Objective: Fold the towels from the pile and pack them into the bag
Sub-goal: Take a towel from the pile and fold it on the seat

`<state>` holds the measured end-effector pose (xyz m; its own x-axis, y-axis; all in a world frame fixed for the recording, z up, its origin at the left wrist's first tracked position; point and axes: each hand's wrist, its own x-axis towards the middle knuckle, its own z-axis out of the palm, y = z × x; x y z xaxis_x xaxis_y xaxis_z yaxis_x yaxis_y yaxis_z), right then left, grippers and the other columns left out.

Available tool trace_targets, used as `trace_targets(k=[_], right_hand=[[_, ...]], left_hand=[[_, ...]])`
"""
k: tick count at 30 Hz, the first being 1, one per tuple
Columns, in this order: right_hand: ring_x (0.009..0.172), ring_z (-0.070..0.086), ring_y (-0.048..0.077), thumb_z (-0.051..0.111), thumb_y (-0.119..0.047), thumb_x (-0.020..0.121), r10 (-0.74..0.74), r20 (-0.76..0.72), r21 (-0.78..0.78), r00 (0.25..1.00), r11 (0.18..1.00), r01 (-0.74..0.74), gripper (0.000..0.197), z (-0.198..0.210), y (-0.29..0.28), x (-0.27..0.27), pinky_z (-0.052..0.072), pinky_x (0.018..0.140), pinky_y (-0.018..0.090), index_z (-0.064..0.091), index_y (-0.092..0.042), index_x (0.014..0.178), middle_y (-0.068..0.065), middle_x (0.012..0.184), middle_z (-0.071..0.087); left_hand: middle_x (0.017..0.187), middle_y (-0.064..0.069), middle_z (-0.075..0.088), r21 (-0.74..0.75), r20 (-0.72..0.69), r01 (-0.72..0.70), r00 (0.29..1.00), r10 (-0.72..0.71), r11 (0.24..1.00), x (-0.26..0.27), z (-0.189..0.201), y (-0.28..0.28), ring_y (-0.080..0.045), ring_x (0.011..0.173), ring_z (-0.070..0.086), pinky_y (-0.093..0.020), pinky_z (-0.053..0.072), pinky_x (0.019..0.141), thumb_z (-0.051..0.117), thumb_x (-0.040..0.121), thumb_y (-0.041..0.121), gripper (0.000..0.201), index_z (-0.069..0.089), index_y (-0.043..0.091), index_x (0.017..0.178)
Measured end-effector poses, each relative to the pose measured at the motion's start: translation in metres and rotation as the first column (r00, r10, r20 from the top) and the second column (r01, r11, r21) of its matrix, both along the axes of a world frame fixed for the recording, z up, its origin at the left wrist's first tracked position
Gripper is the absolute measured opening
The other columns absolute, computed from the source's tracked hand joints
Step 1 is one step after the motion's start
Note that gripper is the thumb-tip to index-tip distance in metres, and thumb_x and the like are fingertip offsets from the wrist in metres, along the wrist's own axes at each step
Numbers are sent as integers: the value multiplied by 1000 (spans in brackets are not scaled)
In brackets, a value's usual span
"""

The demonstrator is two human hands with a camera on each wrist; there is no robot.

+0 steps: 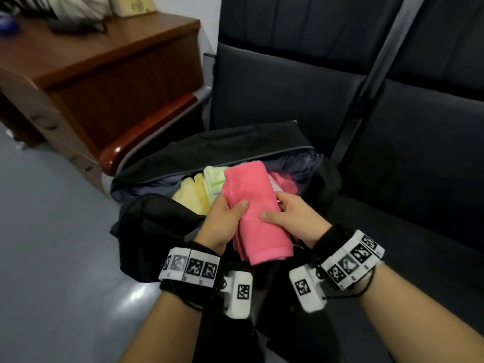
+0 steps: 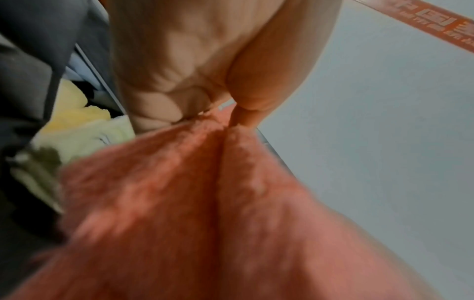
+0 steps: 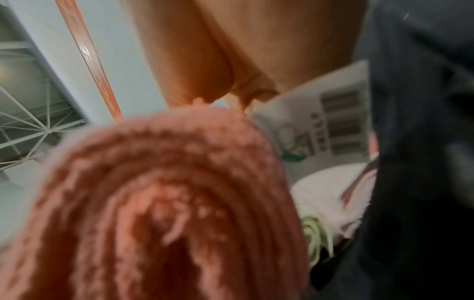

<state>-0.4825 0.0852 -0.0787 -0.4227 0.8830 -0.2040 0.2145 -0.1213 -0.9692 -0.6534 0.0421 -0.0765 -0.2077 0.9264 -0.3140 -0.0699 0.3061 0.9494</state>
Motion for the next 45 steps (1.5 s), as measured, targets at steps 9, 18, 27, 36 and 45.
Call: trace_targets(k=[9, 18, 27, 36, 45], right_hand=[[105, 67, 30, 71, -6, 85, 20, 84, -40, 996, 999, -17, 36, -23, 72, -79, 53, 96, 52, 60, -3, 119, 14, 113, 70], [100, 58, 25, 66, -19, 84, 99, 403, 163, 910, 971, -178, 38, -33, 114, -141, 45, 79, 33, 56, -10, 119, 8, 113, 61], [93, 63, 20, 67, -3, 85, 216, 190, 32, 958, 974, -225, 30, -50, 115, -185, 50, 82, 32, 59, -5, 114, 7, 105, 65], [111, 62, 33, 71, -3, 83, 285, 336, -47, 898, 957, -286, 56, -59, 111, -208, 51, 97, 42, 51, -2, 135, 18, 124, 64], [130, 44, 42, 62, -16, 88, 243, 709, 232, 662, 806, -545, 77, -66, 90, -202, 39, 109, 40, 22, -17, 154, 23, 149, 34]], left_hand=[[114, -10, 63, -156, -126, 41, 990, -61, 987, -81, -1, 62, -25, 99, 59, -36, 50, 81, 53, 97, 1, 31, 55, 15, 125], [93, -30, 61, -478, -315, 11, 931, -184, 878, -154, -50, 124, -40, 80, 61, -53, 51, 75, 44, 88, -5, 20, 64, -4, 88], [127, -24, 61, -151, -480, -218, 869, 121, 964, -170, -63, 111, -33, 113, 62, -43, 53, 98, 43, 88, -9, 44, 55, -6, 130], [149, -20, 40, 110, -635, -165, 747, 197, 980, -171, -52, 92, -32, 143, 34, -39, 19, 123, 39, 74, -20, 73, 47, -1, 143], [139, -24, 44, -30, -717, -55, 697, 17, 998, -162, -42, 78, -38, 136, 40, -42, 27, 119, 52, 81, -5, 56, 54, 4, 137]])
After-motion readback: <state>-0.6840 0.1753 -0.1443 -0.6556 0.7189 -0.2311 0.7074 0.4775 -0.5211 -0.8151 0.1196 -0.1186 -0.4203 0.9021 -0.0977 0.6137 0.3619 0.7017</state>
